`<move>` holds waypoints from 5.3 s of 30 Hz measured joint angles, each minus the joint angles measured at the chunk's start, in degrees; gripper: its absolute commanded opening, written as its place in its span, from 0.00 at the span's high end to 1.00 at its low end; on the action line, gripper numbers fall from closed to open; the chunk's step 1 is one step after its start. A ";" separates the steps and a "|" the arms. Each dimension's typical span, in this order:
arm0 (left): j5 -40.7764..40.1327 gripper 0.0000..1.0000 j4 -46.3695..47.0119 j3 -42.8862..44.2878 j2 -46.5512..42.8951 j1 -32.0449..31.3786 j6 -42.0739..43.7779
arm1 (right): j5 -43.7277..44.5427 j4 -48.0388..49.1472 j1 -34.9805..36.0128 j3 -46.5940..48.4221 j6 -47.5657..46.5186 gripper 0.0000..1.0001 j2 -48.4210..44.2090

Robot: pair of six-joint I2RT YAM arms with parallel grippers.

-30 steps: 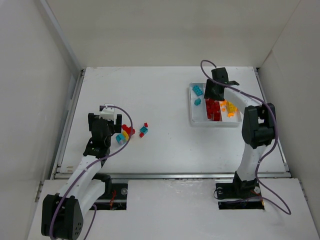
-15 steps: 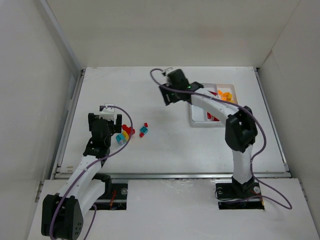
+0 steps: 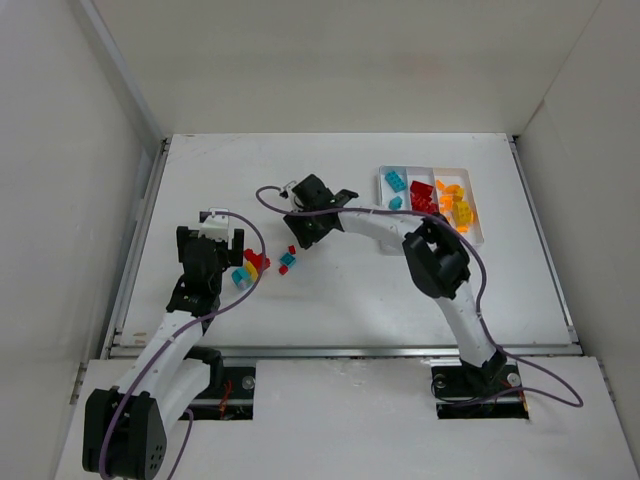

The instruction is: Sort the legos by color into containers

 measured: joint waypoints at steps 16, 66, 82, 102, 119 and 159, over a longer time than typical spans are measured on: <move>0.11 0.06 -0.17 0.00 0.00 0.00 0.00 | -0.52 1.20 4.81 -1.95 -2.05 0.40 0.07; 0.09 0.06 -0.09 0.00 -0.46 0.00 0.02 | 17.07 8.04 -32.85 -28.35 24.00 0.55 -23.02; 0.13 0.06 -0.11 0.00 -0.04 0.28 0.17 | 13.18 9.73 -26.27 -28.02 10.45 0.30 -26.93; -0.66 0.06 0.31 0.00 -0.07 0.37 0.22 | -15.45 9.99 4.50 -7.19 1.68 0.43 -5.84; -0.76 0.06 0.72 -0.22 -1.05 0.37 0.26 | -11.02 9.07 4.61 -5.97 3.56 0.34 -2.58; -0.92 0.06 0.74 -0.24 -1.62 0.39 0.28 | 14.75 13.29 -24.22 -28.35 18.05 0.98 -29.44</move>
